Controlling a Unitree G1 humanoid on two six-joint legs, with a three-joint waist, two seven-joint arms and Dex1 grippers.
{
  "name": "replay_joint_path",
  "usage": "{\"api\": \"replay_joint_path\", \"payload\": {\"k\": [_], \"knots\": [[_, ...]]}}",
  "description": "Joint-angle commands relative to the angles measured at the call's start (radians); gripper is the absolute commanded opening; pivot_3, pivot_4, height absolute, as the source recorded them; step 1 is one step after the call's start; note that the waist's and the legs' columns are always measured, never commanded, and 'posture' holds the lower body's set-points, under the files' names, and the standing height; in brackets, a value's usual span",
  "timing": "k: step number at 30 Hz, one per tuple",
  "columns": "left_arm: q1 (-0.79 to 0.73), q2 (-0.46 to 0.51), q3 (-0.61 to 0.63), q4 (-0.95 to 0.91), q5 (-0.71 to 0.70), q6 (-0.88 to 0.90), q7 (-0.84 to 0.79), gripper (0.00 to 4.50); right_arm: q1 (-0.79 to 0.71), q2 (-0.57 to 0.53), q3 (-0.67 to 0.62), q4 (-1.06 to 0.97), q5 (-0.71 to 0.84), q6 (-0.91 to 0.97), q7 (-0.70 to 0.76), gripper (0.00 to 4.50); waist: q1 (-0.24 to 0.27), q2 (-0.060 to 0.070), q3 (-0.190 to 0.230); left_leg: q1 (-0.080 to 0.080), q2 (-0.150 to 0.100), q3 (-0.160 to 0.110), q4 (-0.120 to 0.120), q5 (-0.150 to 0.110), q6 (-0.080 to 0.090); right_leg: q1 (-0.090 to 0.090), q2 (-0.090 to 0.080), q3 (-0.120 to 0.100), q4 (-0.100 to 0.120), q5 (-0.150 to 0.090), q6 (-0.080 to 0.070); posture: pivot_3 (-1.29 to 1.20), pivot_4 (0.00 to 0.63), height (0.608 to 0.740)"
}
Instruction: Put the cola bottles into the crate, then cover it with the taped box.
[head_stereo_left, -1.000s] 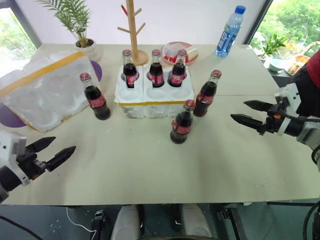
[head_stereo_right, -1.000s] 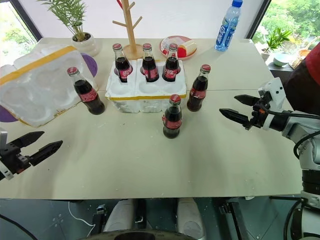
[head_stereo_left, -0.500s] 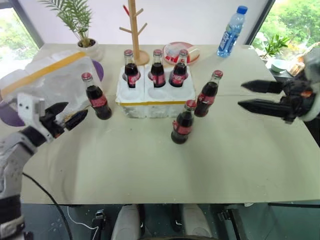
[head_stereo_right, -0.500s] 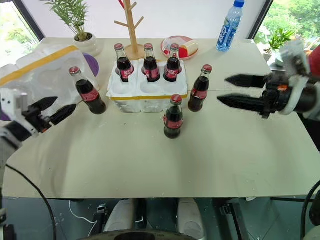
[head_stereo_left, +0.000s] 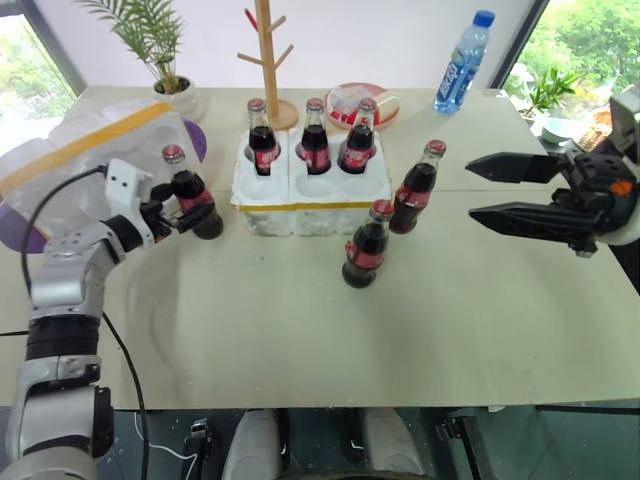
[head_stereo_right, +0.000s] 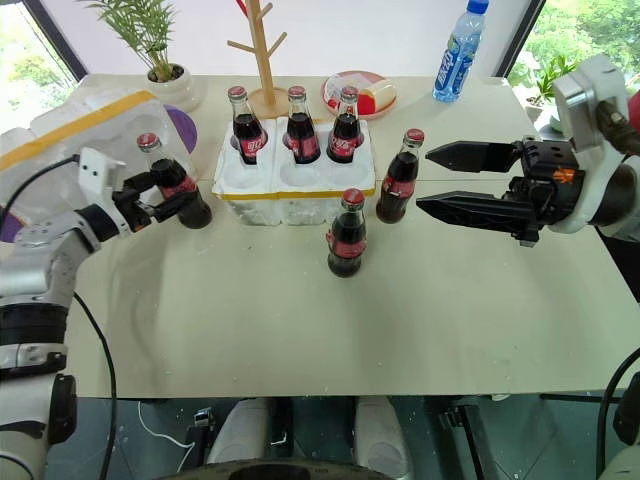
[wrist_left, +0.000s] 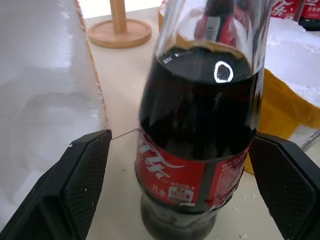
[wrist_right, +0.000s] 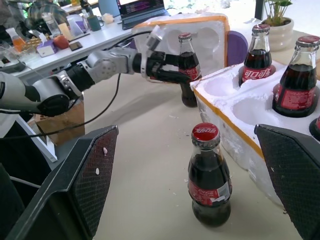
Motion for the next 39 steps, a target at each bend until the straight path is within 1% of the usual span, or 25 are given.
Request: {"api": "replay_joint_path", "payload": {"k": [1, 4, 6, 8, 10, 13, 15, 17, 18, 19, 21, 23, 26, 29, 32, 35, 39], "knots": [[-0.052, -0.002, -0.008, 0.042, 0.033, -0.062, -0.015, 4.40, -0.010, -0.002, -0.025, -0.025, 0.027, -0.021, -0.005, 4.50, -0.001, 0.000, 0.000, 0.000, 0.000, 0.000, 0.000, 0.000, 0.000, 0.000, 0.000, 0.000, 0.000, 0.000, 0.000, 0.00, 0.150, 0.740], [-0.065, 0.002, -0.016, 0.082, 0.056, -0.094, -0.038, 3.67, -0.015, -0.001, -0.022, -0.028, 0.031, -0.027, -0.008, 4.50, -0.005, 0.000, 0.000, 0.000, 0.000, 0.000, 0.000, 0.000, 0.000, 0.000, 0.000, 0.000, 0.000, 0.000, 0.000, 0.00, 0.150, 0.740], [-0.061, 0.019, -0.007, 0.072, 0.048, -0.075, -0.062, 2.71, -0.017, 0.001, -0.025, -0.030, 0.036, -0.027, -0.014, 4.50, -0.005, 0.000, 0.000, 0.000, 0.000, 0.000, 0.000, 0.000, 0.000, 0.000, 0.000, 0.000, 0.000, 0.000, 0.000, 0.00, 0.150, 0.740], [-0.051, 0.036, 0.001, 0.046, 0.032, -0.039, -0.087, 2.72, -0.016, 0.003, -0.031, -0.033, 0.043, -0.026, -0.020, 4.50, -0.006, 0.000, 0.000, 0.000, 0.000, 0.000, 0.000, 0.000, 0.000, 0.000, 0.000, 0.000, 0.000, 0.000, 0.000, 0.00, 0.150, 0.740], [-0.026, 0.077, 0.011, -0.018, -0.004, 0.025, -0.146, 2.72, -0.011, 0.005, -0.033, -0.039, 0.047, -0.027, -0.027, 4.50, -0.008, 0.000, 0.000, 0.000, 0.001, 0.000, 0.000, 0.000, 0.000, 0.000, 0.000, 0.000, 0.000, 0.000, 0.000, 0.00, 0.150, 0.740], [0.012, 0.136, 0.030, -0.133, -0.081, 0.141, -0.228, 2.72, -0.004, 0.007, -0.037, -0.044, 0.053, -0.029, -0.036, 4.50, -0.008, 0.000, 0.000, 0.000, 0.001, 0.000, 0.000, 0.000, 0.000, -0.001, 0.000, 0.000, 0.000, 0.000, 0.000, 0.00, 0.150, 0.740], [0.017, 0.197, 0.041, -0.221, -0.159, 0.253, -0.304, 2.72, -0.004, 0.011, -0.033, -0.043, 0.051, -0.032, -0.044, 4.50, -0.006, -0.001, 0.001, -0.001, 0.001, 0.000, 0.000, 0.000, 0.000, -0.002, 0.000, 0.000, 0.000, 0.000, 0.000, 0.00, 0.150, 0.740], [-0.003, 0.246, 0.056, -0.278, -0.230, 0.349, -0.366, 2.72, -0.002, 0.013, -0.033, -0.043, 0.050, -0.035, -0.050, 4.50, -0.002, -0.003, 0.002, -0.002, 0.001, -0.001, 0.000, 0.000, 0.000, -0.003, 0.000, 0.000, 0.000, 0.000, 0.000, 0.00, 0.150, 0.740], [-0.040, 0.258, 0.062, -0.283, -0.265, 0.396, -0.383, 2.72, 0.000, 0.015, -0.032, -0.044, 0.049, -0.037, -0.054, 4.50, 0.001, -0.003, 0.002, -0.003, 0.001, -0.001, 0.000, 0.000, 0.000, -0.003, 0.000, 0.000, 0.000, 0.000, 0.000, 0.00, 0.150, 0.740], [-0.078, 0.262, 0.064, -0.278, -0.290, 0.428, -0.392, 2.72, 0.003, 0.016, -0.032, -0.046, 0.048, -0.040, -0.057, 4.50, 0.006, -0.003, 0.002, -0.003, 0.000, -0.001, 0.000, 0.000, 0.000, -0.002, 0.000, 0.000, 0.000, 0.000, 0.000, 0.00, 0.150, 0.740], [-0.190, 0.236, 0.059, -0.221, -0.321, 0.473, -0.385, 2.72, 0.009, 0.018, -0.031, -0.048, 0.049, -0.045, -0.064, 4.50, 0.021, -0.004, 0.002, -0.003, 0.000, -0.002, 0.001, 0.000, -0.001, -0.002, 0.000, 0.000, 0.000, 0.000, 0.000, 0.00, 0.150, 0.740], [-0.304, 0.198, 0.036, -0.123, -0.294, 0.454, -0.363, 2.72, 0.014, 0.022, -0.031, -0.052, 0.052, -0.049, -0.072, 4.50, 0.023, -0.004, 0.002, -0.003, -0.001, -0.002, 0.002, 0.000, -0.001, -0.001, 0.000, -0.001, 0.000, 0.000, 0.000, 0.00, 0.150, 0.740], [-0.476, 0.120, -0.015, 0.060, -0.211, 0.354, -0.344, 2.72, 0.019, 0.034, -0.030, -0.063, 0.055, -0.057, -0.092, 4.50, 0.020, -0.004, 0.002, -0.002, -0.004, -0.002, 0.002, 0.001, 0.000, 0.001, 0.001, -0.001, 0.000, 0.001, 0.001, 0.00, 0.150, 0.740], [-0.569, 0.054, -0.067, 0.214, -0.120, 0.232, -0.355, 2.72, 0.025, 0.044, -0.039, -0.075, 0.069, -0.057, -0.120, 4.50, 0.018, -0.004, 0.002, -0.002, -0.005, -0.001, 0.002, 0.001, 0.000, 0.001, 0.002, -0.001, 0.000, 0.001, 0.001, 0.00, 0.150, 0.740], [-0.625, -0.014, -0.092, 0.338, -0.057, 0.131, -0.342, 2.72, 0.042, 0.052, -0.053, -0.093, 0.085, -0.054, -0.143, 4.50, 0.015, -0.004, 0.002, -0.002, -0.004, 0.000, 0.002, 0.000, 0.000, 0.000, 0.002, -0.001, 0.000, 0.001, 0.001, 0.00, 0.150, 0.740], [-0.648, -0.060, -0.120, 0.429, 0.007, 0.041, -0.349, 2.72, 0.063, 0.057, -0.065, -0.111, 0.100, -0.052, -0.169, 4.50, 0.017, -0.004, 0.002, -0.003, -0.003, 0.001, 0.002, 0.000, 0.000, -0.002, 0.003, -0.001, -0.001, 0.001, 0.001, 0.00, 0.150, 0.740], [-0.627, -0.093, -0.173, 0.468, 0.093, -0.065, -0.368, 2.72, 0.093, 0.055, -0.083, -0.125, 0.119, -0.052, -0.195, 4.50, 0.018, -0.004, 0.002, -0.006, -0.003, 0.003, 0.002, 0.000, 0.000, -0.006, 0.003, 0.000, -0.001, 0.001, 0.001, 0.00, 0.150, 0.740]]}}
